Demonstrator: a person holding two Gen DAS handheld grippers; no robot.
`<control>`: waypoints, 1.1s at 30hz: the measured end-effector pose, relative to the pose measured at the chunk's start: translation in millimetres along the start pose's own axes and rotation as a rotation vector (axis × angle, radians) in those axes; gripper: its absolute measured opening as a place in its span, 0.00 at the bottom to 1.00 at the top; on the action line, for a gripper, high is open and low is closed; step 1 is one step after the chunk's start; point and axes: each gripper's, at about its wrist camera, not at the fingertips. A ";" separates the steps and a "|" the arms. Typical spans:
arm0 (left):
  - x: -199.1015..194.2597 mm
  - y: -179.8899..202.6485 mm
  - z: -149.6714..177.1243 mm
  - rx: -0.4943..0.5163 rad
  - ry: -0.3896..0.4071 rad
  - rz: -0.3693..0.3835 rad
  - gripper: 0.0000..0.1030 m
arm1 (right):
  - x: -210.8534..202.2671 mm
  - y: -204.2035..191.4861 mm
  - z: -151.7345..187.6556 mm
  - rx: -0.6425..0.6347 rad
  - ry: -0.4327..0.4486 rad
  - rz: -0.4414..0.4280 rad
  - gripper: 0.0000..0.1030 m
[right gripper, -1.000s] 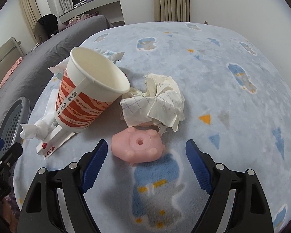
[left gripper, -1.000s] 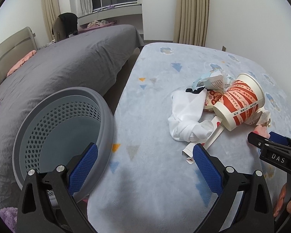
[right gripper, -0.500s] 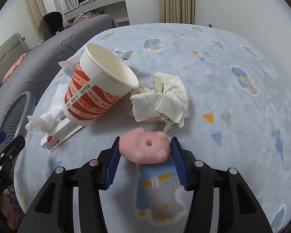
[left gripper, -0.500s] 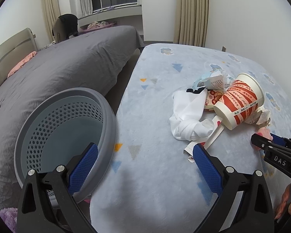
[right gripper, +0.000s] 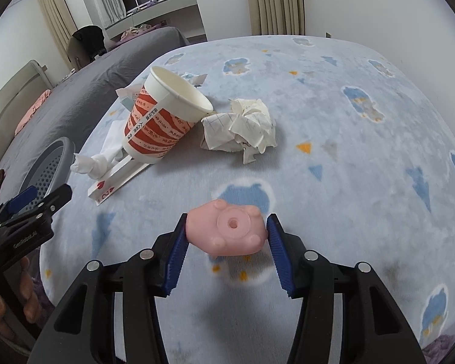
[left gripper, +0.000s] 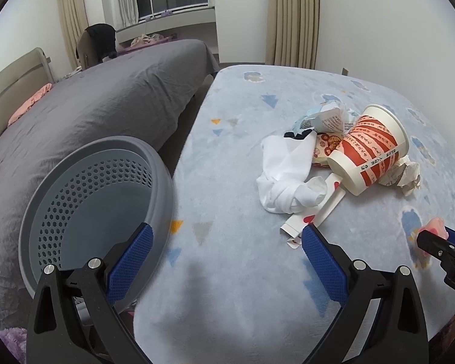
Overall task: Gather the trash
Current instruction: 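Close the right tool on the pink toy while the left tool grasps the white sock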
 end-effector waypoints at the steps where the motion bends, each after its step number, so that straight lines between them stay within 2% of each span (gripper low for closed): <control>1: 0.3 1.5 -0.7 0.001 -0.003 0.011 0.94 | -1.0 0.9 0.3 0.002 0.003 -0.005 0.48; 9: 5.4 20.3 -12.3 0.014 -0.003 0.062 0.94 | -10.9 5.6 -1.3 0.010 0.031 -0.049 0.48; 15: 22.4 19.3 -22.6 -0.005 -0.017 0.025 0.94 | -15.7 10.9 -3.0 0.024 0.041 -0.083 0.48; 21: 36.0 11.4 -34.1 -0.049 -0.042 0.025 0.94 | -16.5 13.5 -5.2 0.029 0.039 -0.112 0.48; 28: 53.5 20.1 -45.9 -0.033 -0.058 0.010 0.93 | -18.9 15.4 -5.6 0.033 0.048 -0.122 0.48; 31: 59.0 21.9 -48.8 -0.031 -0.064 0.020 0.87 | -18.1 16.7 -5.9 0.039 0.045 -0.126 0.48; 33: 61.9 22.9 -51.3 -0.026 -0.074 0.042 0.74 | -17.0 17.1 -6.3 0.040 0.042 -0.127 0.48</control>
Point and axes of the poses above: each gripper's, at about its wrist camera, not at the fingertips, and x roughly the way its jaws point, y to its right, z to its underside, and after that the axes turned 12 degrees about -y, right-handed
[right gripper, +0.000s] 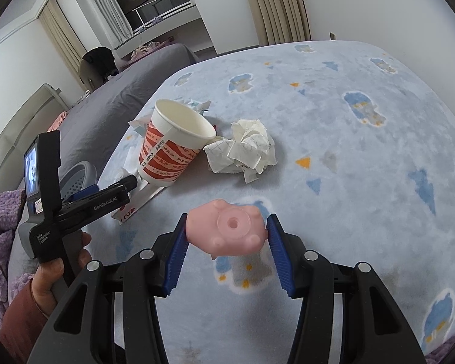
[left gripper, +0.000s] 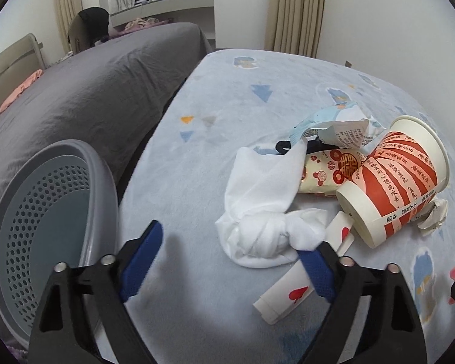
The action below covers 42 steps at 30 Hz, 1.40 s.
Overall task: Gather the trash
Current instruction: 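Close the right tool on the pink toy while the left tool grasps the white sock, then carry the sock and pink toy over the basket and open both tools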
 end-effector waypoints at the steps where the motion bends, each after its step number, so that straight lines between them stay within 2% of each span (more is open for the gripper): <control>1: 1.1 0.2 -0.9 0.001 -0.006 0.016 0.70 | 0.3 0.1 0.0 0.000 -0.001 -0.001 0.48; 2: 2.8 0.3 -1.5 0.003 -0.015 0.026 0.60 | 0.5 0.1 0.0 0.000 -0.002 -0.002 0.48; 3: 4.2 0.6 -1.7 0.006 -0.023 0.038 0.54 | 0.9 0.1 -0.3 0.000 -0.003 -0.002 0.48; 4: 3.7 0.6 -1.4 0.007 -0.019 0.047 0.52 | 0.9 -0.2 -0.2 -0.001 -0.003 -0.002 0.48; 5: 2.9 1.4 -1.1 0.014 -0.016 0.058 0.42 | 1.2 -0.3 -0.5 -0.002 -0.004 -0.001 0.48; 6: 2.5 1.5 -1.0 0.020 -0.017 0.066 0.37 | 1.3 -0.5 -0.4 -0.002 -0.004 -0.001 0.48; 15: -26.5 -7.9 11.4 0.035 0.043 0.041 0.35 | 3.0 -7.3 1.2 -0.020 0.000 0.011 0.48; 25: -79.1 -49.5 28.1 -0.006 0.149 -0.016 0.35 | 3.3 -43.7 0.5 -0.086 0.006 0.020 0.48; 32: -100.6 -94.0 43.0 -0.068 0.185 -0.071 0.35 | 13.3 -98.9 -6.2 -0.184 -0.001 -0.007 0.48; 42: -102.0 -165.4 59.4 -0.204 0.169 -0.144 0.35 | 45.0 -195.7 -22.7 -0.374 -0.024 -0.080 0.48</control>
Point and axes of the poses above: each gripper's, at about its wrist camera, not at the fingertips, and x roughly the way its jaws point, y to its right, z to its underside, and after that the axes turned 12 degrees about -y, right-handed
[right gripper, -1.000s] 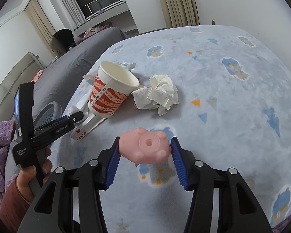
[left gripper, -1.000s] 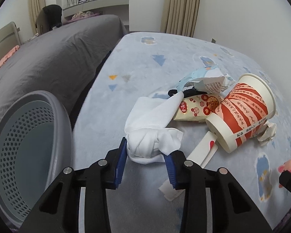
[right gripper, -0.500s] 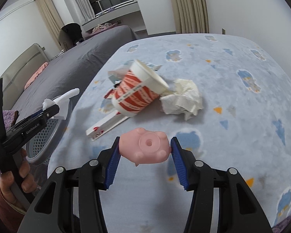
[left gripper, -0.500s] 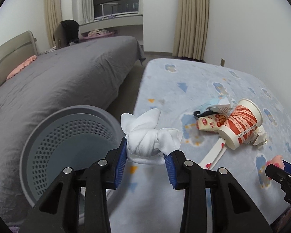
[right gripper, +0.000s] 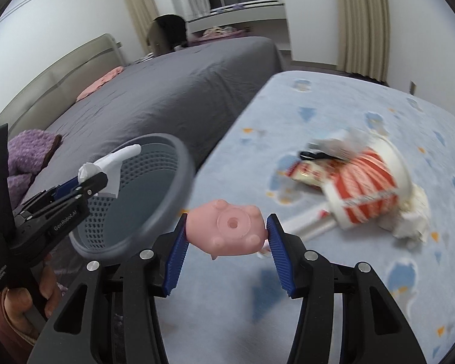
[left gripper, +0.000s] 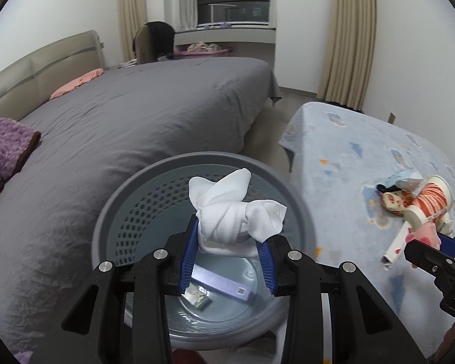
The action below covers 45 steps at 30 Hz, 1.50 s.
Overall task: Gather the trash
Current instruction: 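Carry the sock and pink toy over the basket and open both tools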
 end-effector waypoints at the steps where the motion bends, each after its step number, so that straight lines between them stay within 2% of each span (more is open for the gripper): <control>1: 1.6 -5.9 0.4 -0.010 -0.005 -0.006 0.35 | 4.4 -5.8 -4.4 -0.014 -0.004 -0.009 0.48; 14: 35.0 -45.4 0.0 -0.076 -0.088 -0.051 0.35 | 64.6 -67.6 -53.3 -0.155 -0.076 -0.105 0.48; 22: 49.8 -62.8 1.1 -0.119 -0.139 -0.059 0.37 | 89.8 -79.1 -65.1 -0.205 -0.120 -0.128 0.48; 26: 50.7 -68.6 2.2 -0.139 -0.147 -0.059 0.39 | 92.0 -83.9 -68.9 -0.220 -0.115 -0.123 0.49; 28: 50.2 -69.0 1.8 -0.141 -0.144 -0.064 0.44 | 91.6 -84.5 -70.4 -0.222 -0.112 -0.124 0.57; 30: 48.8 -68.9 1.9 -0.141 -0.139 -0.069 0.55 | 89.8 -83.3 -70.9 -0.216 -0.104 -0.129 0.63; 34: 46.8 -69.5 2.2 -0.144 -0.136 -0.076 0.59 | 87.3 -80.5 -71.2 -0.202 -0.096 -0.118 0.64; 40: 44.8 -72.8 2.5 -0.162 -0.131 -0.095 0.76 | 86.8 -79.2 -69.1 -0.190 -0.091 -0.103 0.64; 42: 44.0 -73.3 2.5 -0.167 -0.129 -0.101 0.86 | 87.0 -79.7 -68.4 -0.191 -0.091 -0.098 0.64; 45: 41.9 -74.7 2.1 -0.175 -0.121 -0.107 0.91 | 86.4 -79.6 -67.5 -0.191 -0.090 -0.094 0.64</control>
Point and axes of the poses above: each gripper's, at about its wrist camera, not at the fingertips, and x roughly the way its jaws point, y to its right, z to its underside, and after that the axes turned 12 degrees about -y, right-handed
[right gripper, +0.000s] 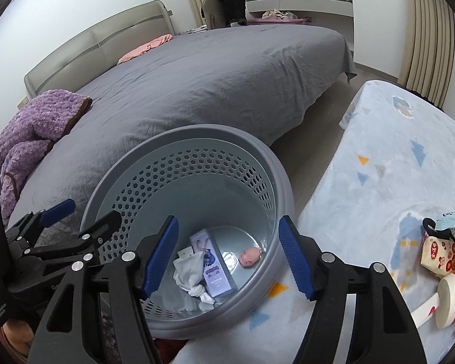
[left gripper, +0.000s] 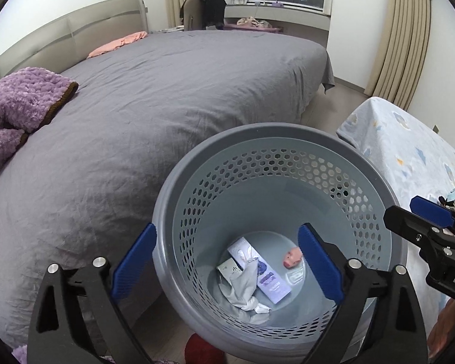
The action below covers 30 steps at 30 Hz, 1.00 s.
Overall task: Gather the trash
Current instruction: 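Carry the sock and pink toy over the basket and open both tools, then move both open tools back over the mattress toward the remaining trash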
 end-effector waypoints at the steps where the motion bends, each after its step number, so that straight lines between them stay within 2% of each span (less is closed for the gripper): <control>1: 0.0 0.0 -0.1 0.000 -0.001 0.001 0.91 | 0.0 0.0 0.0 0.001 0.001 0.001 0.64; 2: -0.1 -0.1 -0.2 0.000 -0.001 0.000 0.94 | -0.4 0.1 0.3 0.002 0.001 0.001 0.64; 16: -4.3 0.3 0.3 -0.004 -0.002 0.030 0.94 | -15.8 7.1 8.7 0.030 0.022 0.019 0.64; 30: -18.2 15.7 5.2 0.035 0.023 0.079 0.94 | -42.8 21.5 37.6 0.101 0.043 0.049 0.64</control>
Point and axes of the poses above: each gripper's, at about its wrist camera, not at the fingertips, and x roughly the way its jaws point, y to its right, z to its underside, and after that the axes turned 12 degrees about -y, right-handed
